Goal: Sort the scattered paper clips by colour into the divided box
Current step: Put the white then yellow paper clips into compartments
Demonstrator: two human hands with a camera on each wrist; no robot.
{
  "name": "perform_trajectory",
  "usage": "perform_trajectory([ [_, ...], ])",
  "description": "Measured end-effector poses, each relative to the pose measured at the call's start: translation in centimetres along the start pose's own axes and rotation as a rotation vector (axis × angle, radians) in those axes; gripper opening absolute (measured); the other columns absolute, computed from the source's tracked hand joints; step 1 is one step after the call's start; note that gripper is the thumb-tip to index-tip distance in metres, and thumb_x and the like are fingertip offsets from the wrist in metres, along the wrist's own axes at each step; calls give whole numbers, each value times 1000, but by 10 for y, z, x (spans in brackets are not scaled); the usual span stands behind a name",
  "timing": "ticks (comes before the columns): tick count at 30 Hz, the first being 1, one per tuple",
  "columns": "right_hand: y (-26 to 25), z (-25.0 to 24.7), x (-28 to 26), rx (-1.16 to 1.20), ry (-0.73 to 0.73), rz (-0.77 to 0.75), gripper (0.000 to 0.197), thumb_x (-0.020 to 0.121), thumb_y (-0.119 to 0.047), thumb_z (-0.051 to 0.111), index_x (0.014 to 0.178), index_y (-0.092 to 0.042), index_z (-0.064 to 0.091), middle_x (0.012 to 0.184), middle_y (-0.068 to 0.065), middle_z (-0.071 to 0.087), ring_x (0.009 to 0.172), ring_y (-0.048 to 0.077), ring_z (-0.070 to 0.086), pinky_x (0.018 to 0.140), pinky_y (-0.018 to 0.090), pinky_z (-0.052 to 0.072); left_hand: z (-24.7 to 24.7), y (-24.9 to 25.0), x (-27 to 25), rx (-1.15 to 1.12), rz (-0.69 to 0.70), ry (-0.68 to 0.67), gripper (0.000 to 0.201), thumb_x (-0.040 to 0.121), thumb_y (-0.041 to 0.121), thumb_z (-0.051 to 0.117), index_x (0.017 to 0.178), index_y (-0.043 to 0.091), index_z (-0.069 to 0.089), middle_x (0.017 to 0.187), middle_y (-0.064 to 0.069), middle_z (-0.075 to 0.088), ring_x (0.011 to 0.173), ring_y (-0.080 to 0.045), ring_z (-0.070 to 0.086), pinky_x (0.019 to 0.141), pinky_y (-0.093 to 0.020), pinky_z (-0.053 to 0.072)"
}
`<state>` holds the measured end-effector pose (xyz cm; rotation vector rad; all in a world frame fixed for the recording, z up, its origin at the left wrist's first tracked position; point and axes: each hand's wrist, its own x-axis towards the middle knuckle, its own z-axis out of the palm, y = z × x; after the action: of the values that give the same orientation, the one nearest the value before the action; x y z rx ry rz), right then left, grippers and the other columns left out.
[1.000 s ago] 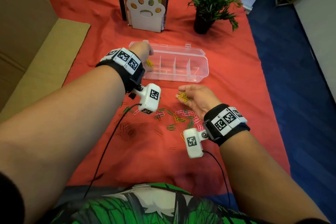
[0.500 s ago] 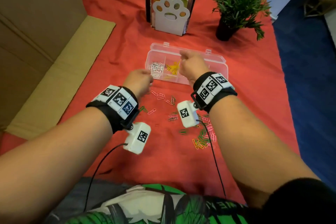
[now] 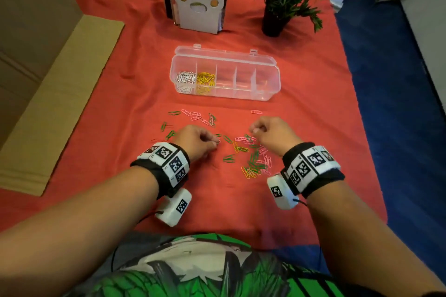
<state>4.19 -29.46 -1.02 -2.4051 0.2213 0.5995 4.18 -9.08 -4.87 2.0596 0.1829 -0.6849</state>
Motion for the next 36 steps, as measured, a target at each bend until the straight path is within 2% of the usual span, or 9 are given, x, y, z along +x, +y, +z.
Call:
perform_trajectory([
  [2,18,6,-20,-124,-26,30,18,89,-11,50,96,-9,66,86,7,65,81,17,54,70,22,36,15,7,-6,55,44,-84,9,80,10,66,85,14,72,39,16,57,29,5,46,43,-8,39],
  [4,32,14,-38,-155,-30,37,20,87,-7,50,94,-10,68,88,8,68,86,23,60,69,24,38,29,12,-10,142,118,-166,17,81,8,65,96,6,72,56,13,63,37,9,48,43,-4,36],
  [8,50,35,-59,-120,-76,-4,27,87,-3,48,101,-13,69,94,6,61,100,25,60,81,23,41,51,20,-19,411,258,-277,22,81,16,65,102,16,72,100,-1,74,92,-13,66,79,-17,45],
  [11,60,42,-59,-76,12,-12,32,84,2,46,103,-12,68,101,13,59,100,27,59,87,24,41,63,19,-21,530,303,-298,22,81,20,64,102,20,72,107,-1,73,103,-16,64,90,-23,45],
  [15,70,37,-56,-44,186,-20,31,82,2,45,101,-11,66,99,11,56,93,25,60,88,28,45,64,16,-22,597,324,-242,15,78,18,66,90,17,73,97,-2,74,95,-18,66,83,-22,45],
  [19,61,46,-60,-105,77,-78,14,83,-5,52,90,-8,64,94,9,53,89,27,58,85,32,46,59,14,-24,628,349,-191,9,73,17,68,82,16,70,88,-4,71,85,-19,63,70,-18,36],
  [26,55,73,-58,-212,154,-106,18,81,-12,56,99,-8,55,104,14,51,101,34,53,86,42,48,62,7,-25,608,460,-203,25,70,2,58,87,16,69,94,-7,62,90,-25,60,78,-25,43],
  [31,47,71,-56,-389,180,-109,17,86,-9,47,102,-7,52,110,14,52,105,34,52,84,40,46,60,3,-28,793,513,-227,16,78,19,64,91,11,66,101,-10,56,96,-27,57,85,-33,43],
  [36,46,65,-45,18,177,-67,13,86,-5,47,95,-9,55,84,5,57,82,25,55,73,31,41,55,5,-25,755,516,-222,15,83,17,58,93,6,61,101,-15,60,97,-30,56,83,-32,38],
])
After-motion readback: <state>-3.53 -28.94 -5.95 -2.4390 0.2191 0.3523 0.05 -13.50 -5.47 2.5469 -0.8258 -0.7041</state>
